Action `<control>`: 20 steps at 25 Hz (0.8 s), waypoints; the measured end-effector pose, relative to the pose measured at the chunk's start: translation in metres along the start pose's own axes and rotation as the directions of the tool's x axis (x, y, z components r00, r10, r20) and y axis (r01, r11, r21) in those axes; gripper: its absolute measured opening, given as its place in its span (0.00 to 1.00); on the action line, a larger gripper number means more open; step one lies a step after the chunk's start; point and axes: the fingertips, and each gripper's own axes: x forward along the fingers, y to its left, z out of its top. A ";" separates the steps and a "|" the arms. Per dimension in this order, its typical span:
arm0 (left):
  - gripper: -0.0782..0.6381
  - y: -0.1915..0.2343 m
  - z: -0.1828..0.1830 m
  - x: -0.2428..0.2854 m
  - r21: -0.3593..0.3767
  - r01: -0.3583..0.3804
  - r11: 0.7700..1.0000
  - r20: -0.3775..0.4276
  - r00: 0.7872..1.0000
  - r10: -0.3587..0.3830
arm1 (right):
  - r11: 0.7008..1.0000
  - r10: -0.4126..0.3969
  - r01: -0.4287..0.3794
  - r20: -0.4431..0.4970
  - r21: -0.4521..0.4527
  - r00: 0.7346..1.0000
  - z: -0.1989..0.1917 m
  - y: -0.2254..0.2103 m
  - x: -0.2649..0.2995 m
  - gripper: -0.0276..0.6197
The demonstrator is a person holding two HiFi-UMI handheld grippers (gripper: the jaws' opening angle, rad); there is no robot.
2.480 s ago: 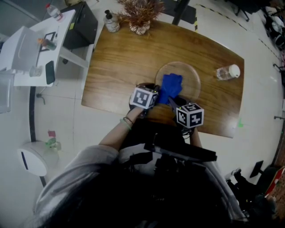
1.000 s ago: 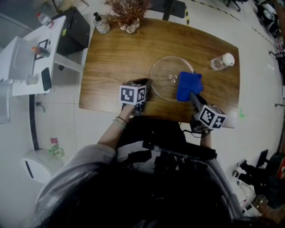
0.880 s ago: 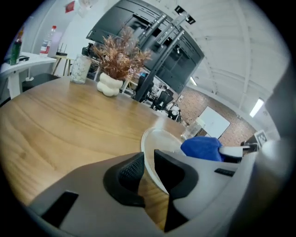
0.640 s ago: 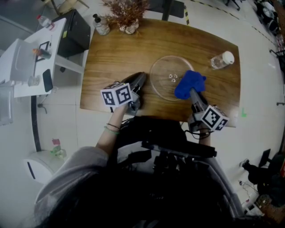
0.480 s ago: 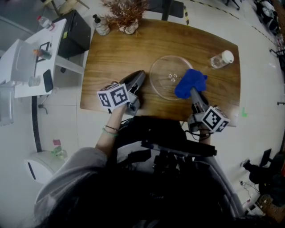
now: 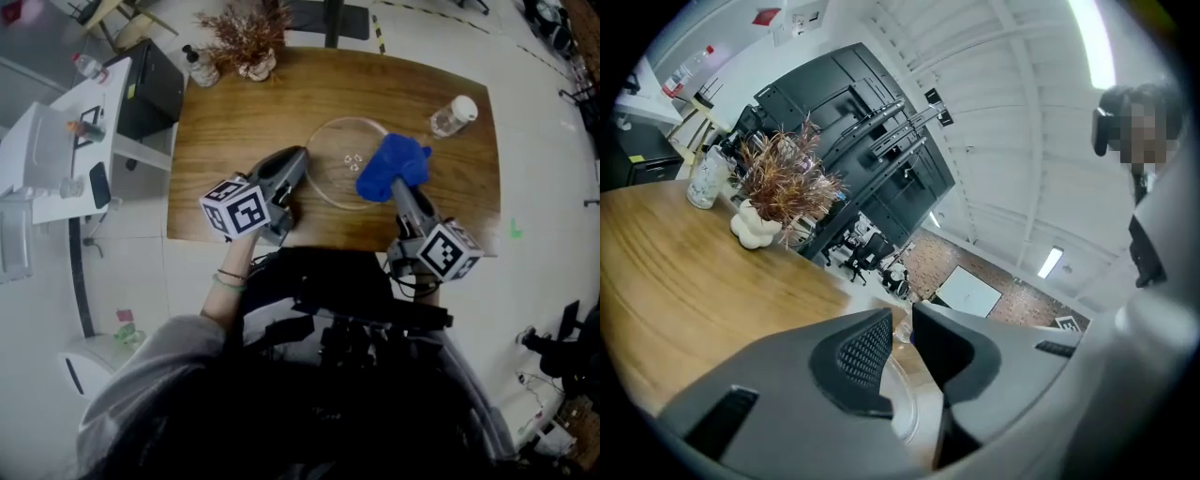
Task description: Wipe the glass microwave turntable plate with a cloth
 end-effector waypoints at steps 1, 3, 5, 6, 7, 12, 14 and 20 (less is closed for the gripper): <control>0.20 -0.002 -0.002 0.002 0.008 0.005 1.000 -0.008 1.000 -0.005 | 1.000 0.001 -0.001 0.004 0.003 1.000 -0.001 0.000 -0.001 0.14; 0.20 -0.005 -0.009 0.004 0.022 0.010 1.000 -0.028 1.000 -0.009 | 1.000 -0.003 0.003 0.008 0.013 1.000 -0.005 -0.003 -0.003 0.14; 0.20 -0.005 -0.017 0.005 0.032 0.010 0.999 -0.051 0.999 -0.009 | 1.000 -0.010 0.010 0.009 0.021 1.000 -0.009 -0.005 -0.005 0.14; 0.20 -0.005 -0.020 0.005 0.037 0.010 0.999 -0.061 0.998 -0.008 | 1.000 -0.013 0.012 0.008 0.024 1.000 -0.010 -0.006 -0.006 0.14; 0.20 -0.006 -0.023 0.006 0.042 0.011 0.999 -0.068 0.998 -0.008 | 1.000 -0.015 0.015 0.008 0.026 1.000 -0.011 -0.006 -0.007 0.14; 0.20 -0.008 -0.021 0.007 0.057 0.007 0.998 -0.069 0.998 -0.003 | 1.000 -0.019 0.018 0.015 0.023 1.000 -0.010 -0.004 -0.009 0.14; 0.20 -0.008 -0.022 0.007 0.058 0.009 0.998 -0.073 0.997 -0.005 | 1.000 -0.025 0.025 0.016 0.019 1.000 -0.010 -0.005 -0.010 0.13; 0.20 -0.004 -0.023 0.007 0.067 0.006 0.998 -0.082 0.997 0.000 | 0.999 -0.033 0.033 0.016 0.013 0.999 -0.012 -0.003 -0.007 0.13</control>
